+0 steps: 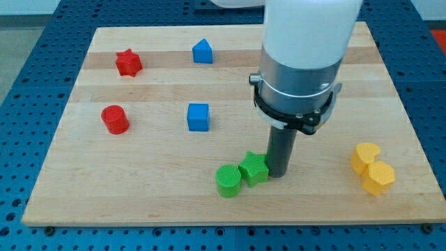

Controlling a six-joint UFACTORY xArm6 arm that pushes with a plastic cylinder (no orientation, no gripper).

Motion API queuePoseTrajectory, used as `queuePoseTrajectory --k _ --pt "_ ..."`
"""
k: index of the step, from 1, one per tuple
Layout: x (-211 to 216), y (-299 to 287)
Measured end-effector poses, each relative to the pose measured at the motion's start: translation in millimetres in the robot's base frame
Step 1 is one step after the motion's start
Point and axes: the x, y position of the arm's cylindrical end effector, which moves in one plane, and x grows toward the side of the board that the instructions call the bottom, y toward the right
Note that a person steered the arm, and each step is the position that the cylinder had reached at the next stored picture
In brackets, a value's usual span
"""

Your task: Move your arm to the center

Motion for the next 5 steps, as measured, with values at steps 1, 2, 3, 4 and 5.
queuePoseTrajectory --k 1,2,3,4,5 --pt "0 -1" --pt "4 -7" --pt "4 -3" --pt "-2 12" --pt "-53 28"
